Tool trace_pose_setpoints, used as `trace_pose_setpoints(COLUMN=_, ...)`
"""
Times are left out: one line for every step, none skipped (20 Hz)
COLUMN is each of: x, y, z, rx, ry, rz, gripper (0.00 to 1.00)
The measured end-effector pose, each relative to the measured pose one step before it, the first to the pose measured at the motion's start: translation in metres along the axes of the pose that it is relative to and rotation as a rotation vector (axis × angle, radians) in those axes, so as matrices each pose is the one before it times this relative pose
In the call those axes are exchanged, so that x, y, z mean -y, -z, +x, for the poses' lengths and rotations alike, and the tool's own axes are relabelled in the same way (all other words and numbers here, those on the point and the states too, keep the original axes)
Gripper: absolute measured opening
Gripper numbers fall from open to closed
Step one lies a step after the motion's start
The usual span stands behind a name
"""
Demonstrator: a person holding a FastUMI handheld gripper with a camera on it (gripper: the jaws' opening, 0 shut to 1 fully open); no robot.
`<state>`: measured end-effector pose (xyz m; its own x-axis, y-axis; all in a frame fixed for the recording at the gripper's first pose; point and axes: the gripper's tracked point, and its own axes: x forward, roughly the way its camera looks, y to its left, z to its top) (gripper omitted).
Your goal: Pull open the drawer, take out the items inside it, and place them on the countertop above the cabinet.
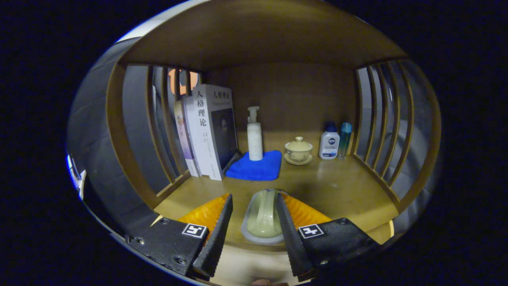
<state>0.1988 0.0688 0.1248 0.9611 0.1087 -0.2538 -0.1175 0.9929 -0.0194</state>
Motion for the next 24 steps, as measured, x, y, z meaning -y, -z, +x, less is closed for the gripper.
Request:
trace_pose_setpoints(x=-0.00251, y=0.00113, z=-0.00904, rx=0.01836, ry=-0.00599, rz=-0.00503, gripper=0.74)
trace_pose_setpoints(x=-0.00074, y=0.00063, z=-0.00786, rx=0.02117, ry=0.00317, rz=-0.00471, gripper=0.77)
trace_pose_setpoints(x=-0.00082, y=0.00193, z=-0.00910, rx=0.01474, ry=0.00105, rz=-0.00534, gripper=0.78)
trace_pose_setpoints(x=-0.00385, y=0.00197, z=-0.00994, rx=0.01977, ry=-0.00758, rz=0.00122, gripper=0.83)
trace_pose_setpoints(x=-0.00286, y=0.00060, z=-0.00991, rx=0.02110, ry=-0.01059, rz=0.00096, gripper=0.89)
trace_pose_setpoints(x=-0.00256, y=0.00646, z=-0.00855, rx=0.01667, ry=-0.00390, rz=0.00055, gripper=0.95)
trace_pose_setpoints(x=-0.00154, y=0.00123, z=-0.00999, rx=0.01327, ry=-0.00036, rz=-0.00296, gripper=1.00)
trace_pose_setpoints(x=-0.00082, y=0.00347, z=-0.01151, rx=0.01305, ry=0.00077, rz=-0.00486, gripper=1.00)
trace_pose_setpoints(x=-0.00036, y=0.00332, z=-0.00959, rx=0.01132, ry=0.00382, rz=-0.00494, gripper=1.00)
trace_pose_setpoints(x=0.00041, y=0.00233, z=-0.00945, rx=0.01470, ry=0.00605, rz=-0.00080, gripper=1.00)
trace_pose_setpoints(x=-0.00056, y=0.00207, z=-0.00949, rx=0.01981, ry=0.00474, rz=0.00388, gripper=1.00)
trace_pose_setpoints(x=-0.00171, y=0.00049, z=-0.00956, rx=0.02205, ry=0.00292, rz=0.00243, gripper=1.00)
trace_pose_setpoints(x=0.00099, y=0.00080, z=-0.01103, rx=0.00716, ry=0.00466, rz=-0.00561, gripper=1.00)
trace_pose_setpoints(x=0.00341, y=0.00149, z=-0.01221, rx=0.00838, ry=0.00794, rz=0.00074, gripper=1.00)
trace_pose_setpoints(x=0.00078, y=-0.00058, z=-0.01092, rx=0.01035, ry=0.00251, rz=0.00081, gripper=1.00)
trace_pose_setpoints(x=0.00194, y=-0.00019, z=-0.01172, rx=0.01186, ry=0.00735, rz=0.00214, gripper=1.00)
trace_pose_setpoints(x=0.00213, y=0.00162, z=-0.01083, rx=0.01231, ry=0.01186, rz=0.00176, gripper=1.00)
trace_pose_setpoints(x=0.00295, y=0.00454, z=-0.01090, rx=0.00797, ry=0.01223, rz=0.00483, gripper=1.00)
trace_pose_setpoints(x=0.00010, y=0.00645, z=-0.01048, rx=-0.00109, ry=0.00585, rz=0.00069, gripper=1.00)
trace_pose_setpoints(x=0.00268, y=0.00751, z=-0.00934, rx=0.00630, ry=0.01098, rz=0.00528, gripper=1.00)
trace_pose_setpoints(x=0.00259, y=0.00775, z=-0.00829, rx=0.00169, ry=0.01084, rz=0.00202, gripper=1.00)
trace_pose_setpoints(x=0.00198, y=0.00686, z=-0.00594, rx=0.00461, ry=0.00530, rz=-0.00260, gripper=1.00)
trace_pose_setpoints(x=0.00269, y=0.00675, z=-0.00537, rx=0.00274, ry=0.00502, rz=-0.00370, gripper=1.00)
trace_pose_setpoints(x=0.00226, y=0.00773, z=-0.00509, rx=-0.00376, ry=0.00779, rz=0.00296, gripper=1.00)
